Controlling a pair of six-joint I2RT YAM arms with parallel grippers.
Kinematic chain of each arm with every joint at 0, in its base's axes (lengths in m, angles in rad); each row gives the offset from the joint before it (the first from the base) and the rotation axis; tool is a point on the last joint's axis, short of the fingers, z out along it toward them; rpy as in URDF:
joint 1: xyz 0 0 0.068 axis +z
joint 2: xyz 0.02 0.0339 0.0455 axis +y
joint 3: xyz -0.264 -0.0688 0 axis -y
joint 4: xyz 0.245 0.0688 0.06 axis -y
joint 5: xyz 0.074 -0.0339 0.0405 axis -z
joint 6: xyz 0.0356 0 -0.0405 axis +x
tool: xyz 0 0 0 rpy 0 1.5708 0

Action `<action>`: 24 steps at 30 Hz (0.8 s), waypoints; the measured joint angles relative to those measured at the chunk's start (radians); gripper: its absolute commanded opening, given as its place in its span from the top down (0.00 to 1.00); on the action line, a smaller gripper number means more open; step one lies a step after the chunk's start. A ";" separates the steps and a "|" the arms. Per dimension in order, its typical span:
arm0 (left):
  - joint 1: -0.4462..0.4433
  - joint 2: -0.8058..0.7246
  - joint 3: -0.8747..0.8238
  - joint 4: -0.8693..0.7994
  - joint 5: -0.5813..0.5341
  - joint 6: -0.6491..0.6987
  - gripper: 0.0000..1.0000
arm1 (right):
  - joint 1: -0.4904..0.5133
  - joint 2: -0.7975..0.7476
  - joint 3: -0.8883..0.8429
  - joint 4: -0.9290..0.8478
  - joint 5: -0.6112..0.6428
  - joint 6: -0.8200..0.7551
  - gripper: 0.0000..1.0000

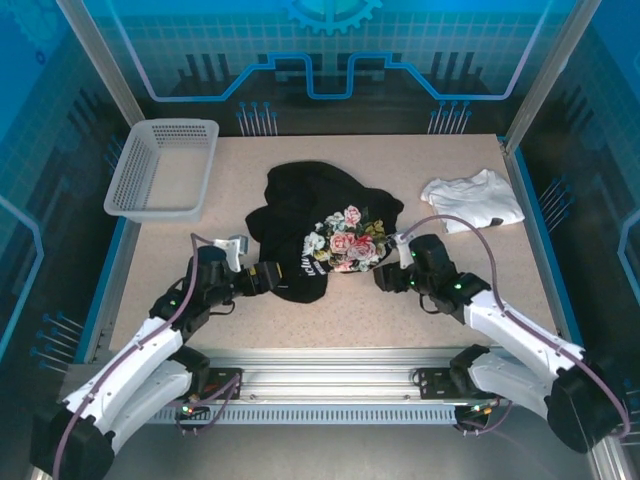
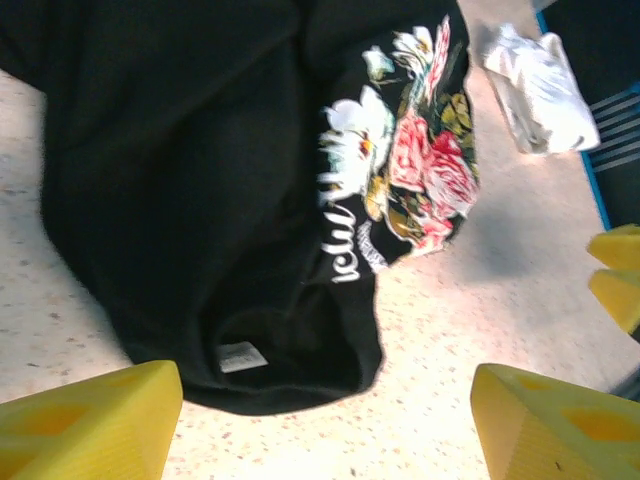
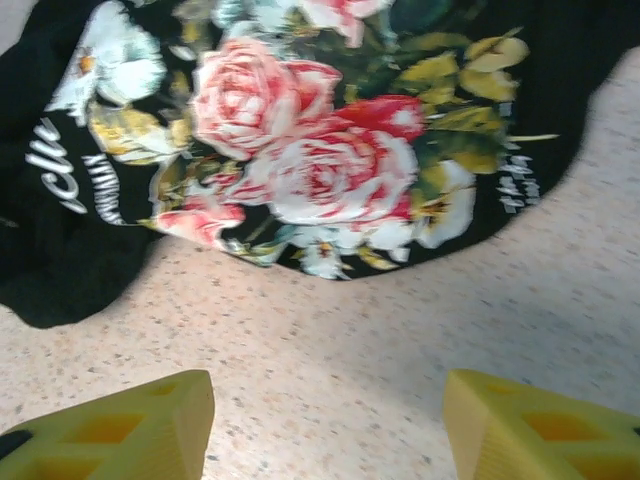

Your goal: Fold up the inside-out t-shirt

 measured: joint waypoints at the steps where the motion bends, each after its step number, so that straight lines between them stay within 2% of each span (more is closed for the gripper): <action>1: 0.000 0.023 0.007 0.005 -0.014 -0.002 0.23 | 0.016 0.058 0.040 0.011 -0.005 0.000 0.34; 5: 0.000 0.253 0.097 0.029 -0.059 -0.010 0.23 | 0.071 0.341 0.283 0.055 -0.020 -0.016 0.31; 10: 0.000 0.496 0.212 0.069 -0.087 0.003 0.24 | 0.085 0.596 0.527 0.090 -0.043 -0.029 0.29; 13: 0.000 0.618 0.286 0.075 -0.117 0.020 0.31 | 0.101 0.756 0.681 0.075 -0.030 -0.025 0.27; 14: 0.000 0.654 0.302 0.081 -0.123 0.026 0.36 | 0.108 0.817 0.742 0.063 -0.018 -0.021 0.28; 16: 0.000 0.696 0.309 0.093 -0.127 0.024 0.50 | 0.119 0.923 0.840 0.047 0.002 -0.015 0.35; 19: 0.000 0.726 0.307 0.104 -0.119 0.028 0.75 | 0.120 1.029 0.921 0.011 0.023 -0.008 0.67; 21: 0.000 0.726 0.306 0.125 -0.107 0.033 0.94 | 0.111 1.049 0.914 -0.017 0.036 -0.001 0.80; 22: 0.001 0.722 0.305 0.136 -0.101 0.033 0.99 | 0.106 1.043 0.898 -0.015 0.037 -0.003 0.83; 24: 0.006 0.694 0.285 0.171 -0.088 0.054 1.00 | 0.089 0.983 0.804 0.013 0.034 -0.004 0.86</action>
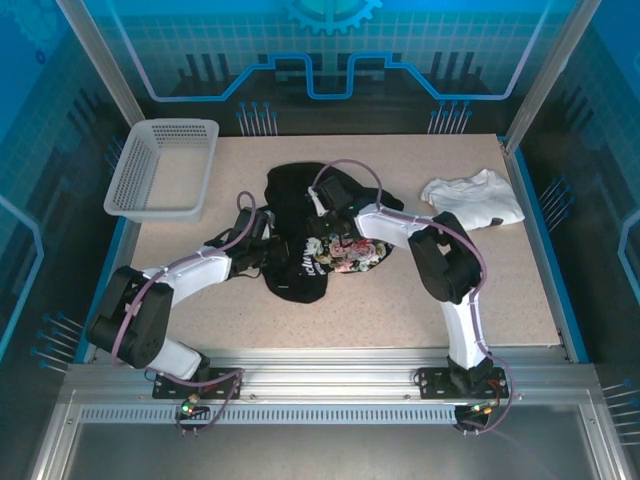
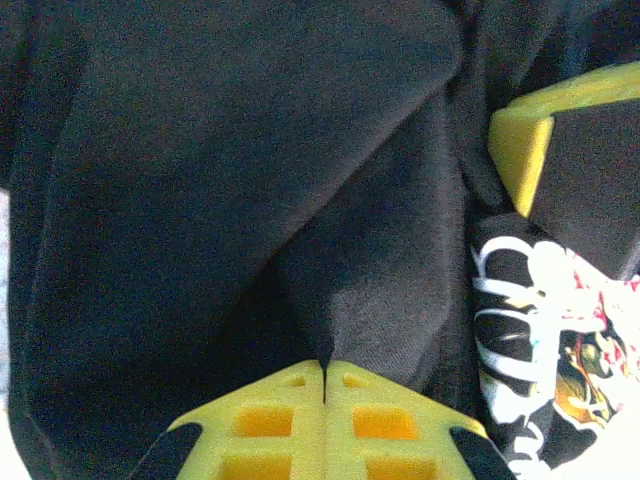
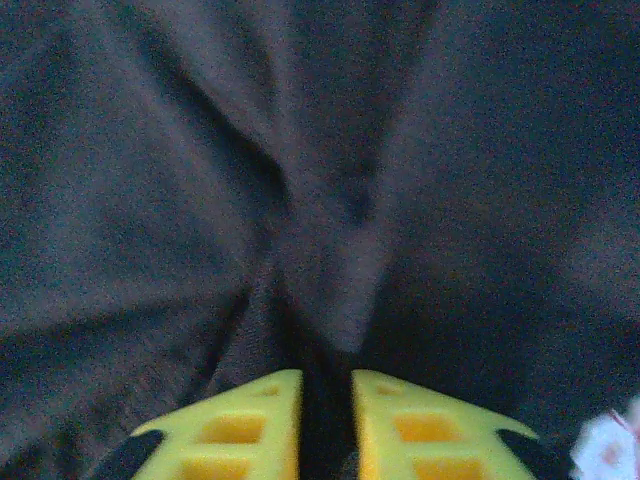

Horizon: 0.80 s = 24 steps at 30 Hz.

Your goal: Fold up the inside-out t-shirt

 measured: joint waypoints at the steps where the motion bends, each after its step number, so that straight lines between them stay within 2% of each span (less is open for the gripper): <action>1: 0.002 -0.023 -0.016 0.011 0.003 0.001 1.00 | -0.010 -0.045 -0.056 0.009 -0.005 -0.004 0.87; 9: 0.018 -0.321 -0.143 0.061 0.016 -0.006 1.00 | -0.045 -0.543 -0.507 0.113 -0.087 0.021 0.98; 11: 0.019 -0.379 -0.169 0.056 0.016 -0.015 1.00 | -0.044 -0.624 -0.609 0.120 -0.076 0.055 0.96; 12: 0.020 -0.406 -0.182 0.051 0.016 -0.023 1.00 | -0.044 -0.665 -0.668 0.112 -0.055 0.081 0.92; 15: 0.022 -0.452 -0.210 0.038 0.016 -0.028 1.00 | -0.040 -0.746 -0.770 0.071 0.025 0.134 0.68; 17: 0.022 -0.457 -0.220 0.029 0.021 -0.027 1.00 | -0.022 -0.795 -0.795 0.044 0.093 0.135 0.55; 20: 0.022 -0.455 -0.222 0.014 0.031 -0.027 1.00 | 0.040 -0.815 -0.766 0.085 0.130 0.064 0.46; 24: 0.022 -0.455 -0.222 0.014 0.037 -0.027 1.00 | 0.084 -0.658 -0.582 0.138 0.079 -0.056 0.38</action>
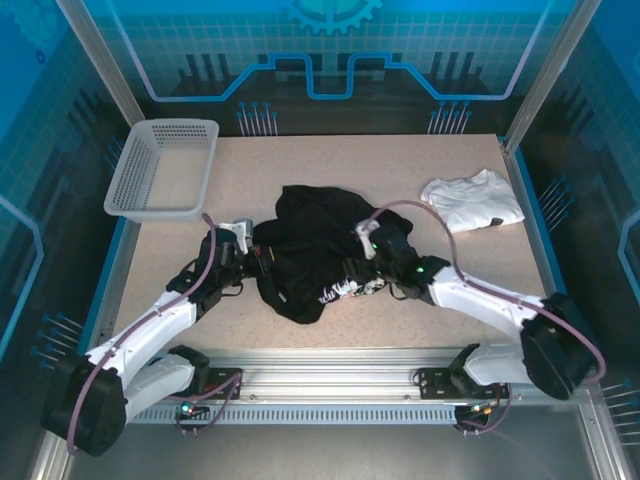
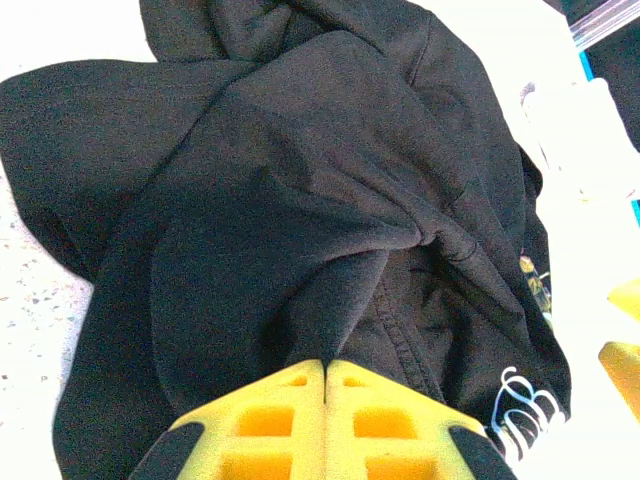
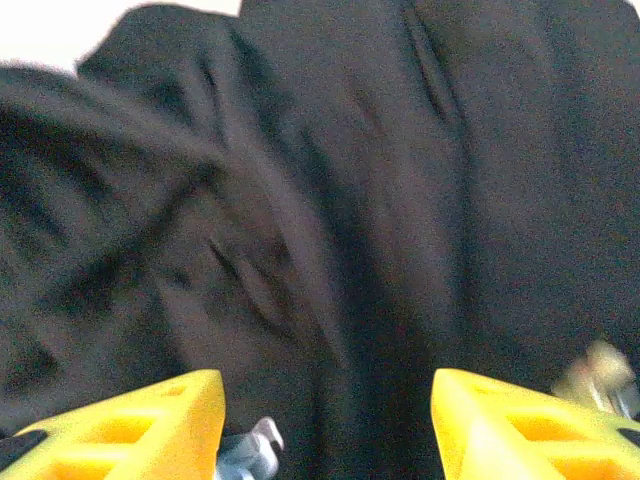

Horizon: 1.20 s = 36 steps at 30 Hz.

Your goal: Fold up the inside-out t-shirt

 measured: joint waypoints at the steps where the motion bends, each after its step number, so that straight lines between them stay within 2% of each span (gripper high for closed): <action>1: 0.000 0.000 0.000 0.000 0.000 0.000 1.00 | 0.006 0.057 0.053 0.013 -0.009 -0.027 0.37; 5: 0.000 0.000 0.000 -0.001 0.004 0.000 1.00 | 0.018 0.270 0.220 0.033 -0.032 -0.109 0.39; 9: 0.000 -0.001 0.001 -0.019 0.008 0.000 1.00 | 0.018 0.438 0.333 -0.003 -0.010 -0.167 0.66; 12: 0.000 -0.008 0.003 -0.041 0.003 0.000 1.00 | 0.011 0.459 0.344 -0.040 0.002 -0.185 0.92; 14: 0.001 -0.016 0.005 -0.053 -0.010 0.000 1.00 | -0.002 0.442 0.344 -0.057 -0.011 -0.198 1.00; 17: 0.003 -0.018 0.017 -0.069 -0.040 -0.003 1.00 | -0.039 0.354 0.330 -0.087 -0.085 -0.203 1.00; 24: 0.013 0.010 0.082 -0.056 -0.103 -0.004 1.00 | -0.180 -0.045 0.242 -0.071 -0.390 -0.089 1.00; 29: 0.017 0.105 0.192 -0.048 -0.171 0.004 1.00 | -0.195 -0.122 0.208 0.014 -0.557 0.037 1.00; 31: 0.019 0.149 0.235 -0.053 -0.212 0.018 0.94 | -0.201 -0.113 0.195 0.030 -0.590 0.081 1.00; 36: 0.015 0.228 0.282 -0.115 -0.275 0.063 0.58 | -0.212 -0.038 0.188 0.056 -0.623 0.175 1.00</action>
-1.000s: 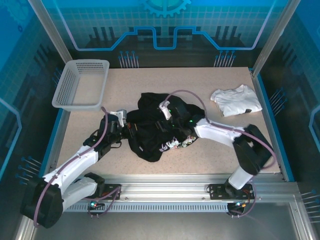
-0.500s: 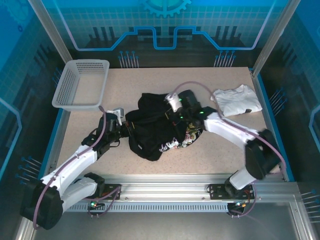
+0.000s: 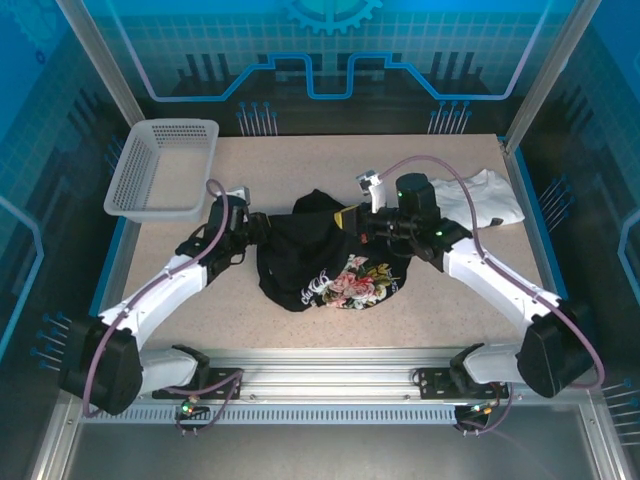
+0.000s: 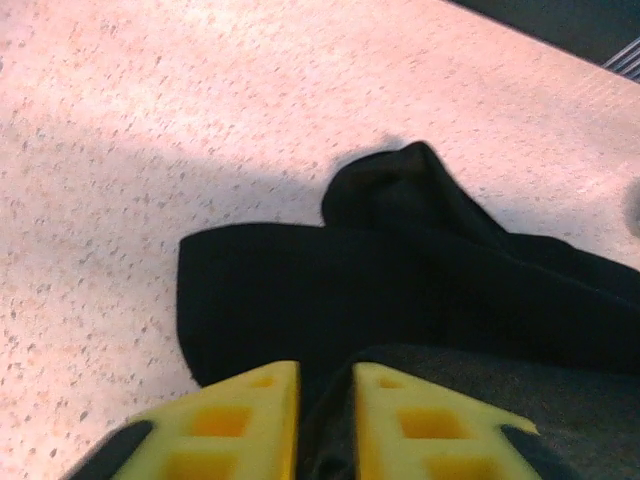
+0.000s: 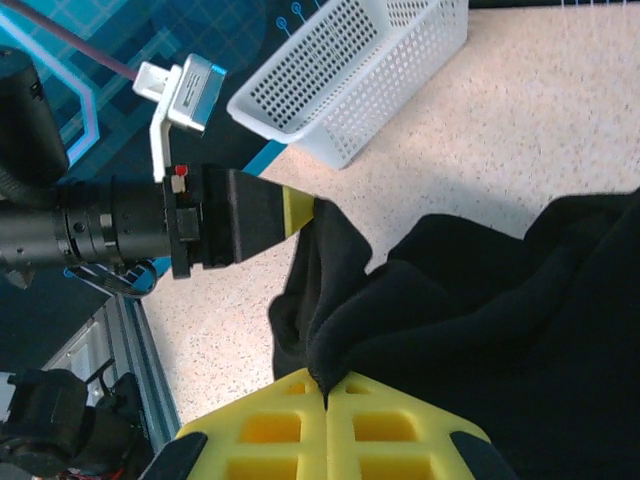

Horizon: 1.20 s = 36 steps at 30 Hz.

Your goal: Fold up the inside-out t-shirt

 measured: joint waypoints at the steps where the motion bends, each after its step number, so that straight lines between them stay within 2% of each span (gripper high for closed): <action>1: -0.009 -0.005 -0.006 -0.011 -0.011 0.008 0.55 | -0.001 0.017 0.000 0.002 -0.004 0.013 1.00; 5: -0.129 -0.102 -0.077 -0.029 -0.063 0.057 0.47 | -0.011 0.075 0.000 0.011 -0.016 0.055 1.00; 9: -0.268 -0.151 -0.118 0.019 -0.050 0.122 0.43 | -0.024 0.087 0.000 0.016 -0.027 0.078 1.00; 12: -0.320 -0.084 -0.111 0.071 -0.046 0.168 0.39 | -0.030 0.087 0.000 0.023 -0.034 0.088 1.00; 17: -0.339 0.112 -0.041 0.116 -0.049 0.231 0.37 | -0.032 0.087 -0.004 0.035 -0.037 0.093 1.00; 18: -0.339 0.150 -0.021 0.127 -0.050 0.243 0.40 | -0.033 0.087 -0.006 0.037 -0.037 0.093 1.00; 19: -0.339 0.183 -0.003 0.139 -0.050 0.251 0.48 | -0.035 0.086 -0.010 0.037 -0.038 0.094 1.00; 22: -0.334 0.286 0.074 0.175 -0.033 0.269 0.93 | -0.059 0.074 -0.018 0.012 -0.040 0.087 1.00; 23: -0.328 0.311 0.102 0.177 -0.005 0.273 1.00 | -0.076 0.061 -0.021 -0.005 -0.036 0.079 1.00; 25: -0.307 0.317 0.131 0.183 0.080 0.256 1.00 | -0.116 0.016 -0.026 -0.060 -0.013 0.049 1.00; 27: -0.265 0.284 0.146 0.188 0.223 0.205 1.00 | -0.141 -0.045 -0.026 -0.126 0.055 -0.015 1.00; 30: -0.188 0.188 0.154 0.191 0.464 0.105 1.00 | -0.133 -0.125 -0.024 -0.200 0.137 -0.114 1.00; 32: -0.154 0.115 0.163 0.190 0.583 0.048 1.00 | -0.127 -0.164 -0.024 -0.224 0.172 -0.174 1.00; 36: -0.149 -0.004 0.202 0.183 0.757 -0.018 1.00 | -0.114 -0.225 -0.026 -0.216 0.185 -0.260 1.00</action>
